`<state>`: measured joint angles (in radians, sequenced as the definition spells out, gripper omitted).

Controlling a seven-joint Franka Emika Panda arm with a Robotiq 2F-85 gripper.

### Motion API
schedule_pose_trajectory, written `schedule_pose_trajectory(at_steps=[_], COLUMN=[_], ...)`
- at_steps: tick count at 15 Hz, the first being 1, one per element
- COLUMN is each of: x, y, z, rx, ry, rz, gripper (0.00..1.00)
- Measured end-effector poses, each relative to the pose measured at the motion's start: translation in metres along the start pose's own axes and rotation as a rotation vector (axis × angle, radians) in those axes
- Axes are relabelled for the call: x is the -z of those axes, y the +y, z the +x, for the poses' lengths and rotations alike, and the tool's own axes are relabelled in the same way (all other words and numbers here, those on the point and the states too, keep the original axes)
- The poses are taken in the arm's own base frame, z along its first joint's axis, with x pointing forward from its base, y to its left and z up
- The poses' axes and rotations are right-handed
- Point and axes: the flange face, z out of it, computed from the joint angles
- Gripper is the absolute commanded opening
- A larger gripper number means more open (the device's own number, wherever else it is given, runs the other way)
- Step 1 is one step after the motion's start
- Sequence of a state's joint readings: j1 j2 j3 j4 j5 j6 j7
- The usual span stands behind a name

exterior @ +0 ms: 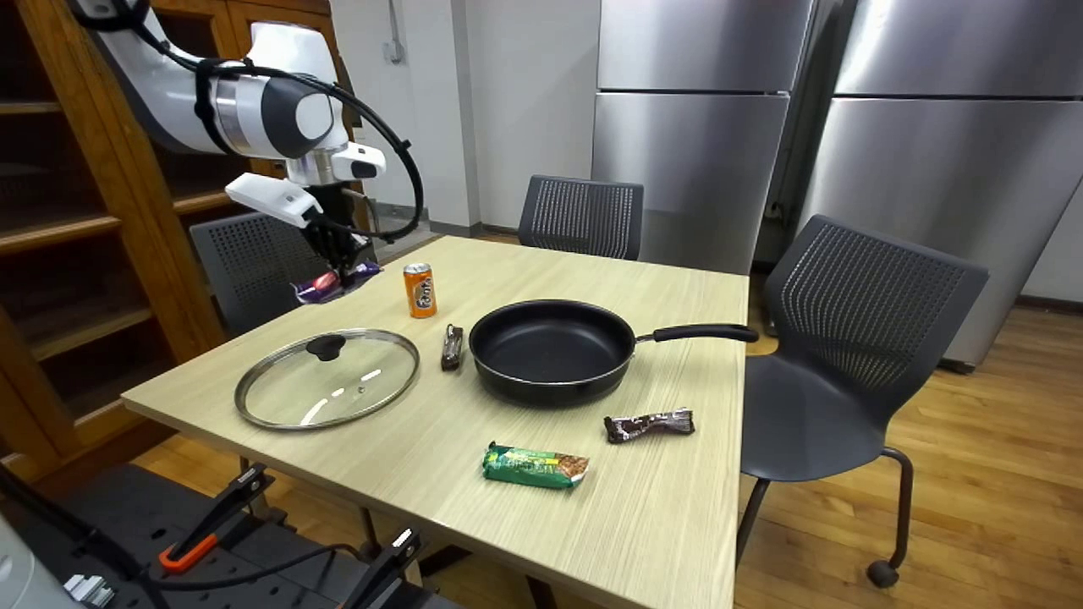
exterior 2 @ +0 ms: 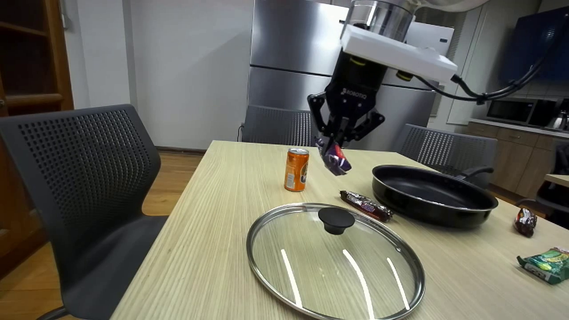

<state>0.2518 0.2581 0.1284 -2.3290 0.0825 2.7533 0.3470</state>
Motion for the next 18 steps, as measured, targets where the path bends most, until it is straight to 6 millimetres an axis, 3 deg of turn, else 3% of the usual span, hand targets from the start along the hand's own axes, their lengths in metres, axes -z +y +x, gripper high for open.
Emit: schedule_pose_trajectory(at_steps=[9, 18], x=[0.025, 0.032], y=[0.092, 0.158], z=[0.003, 0.016], rx=[-0.092, -0.185], ry=[0.018, 0.037], rz=[-0.001, -0.013], gripper=[0.03, 0.03])
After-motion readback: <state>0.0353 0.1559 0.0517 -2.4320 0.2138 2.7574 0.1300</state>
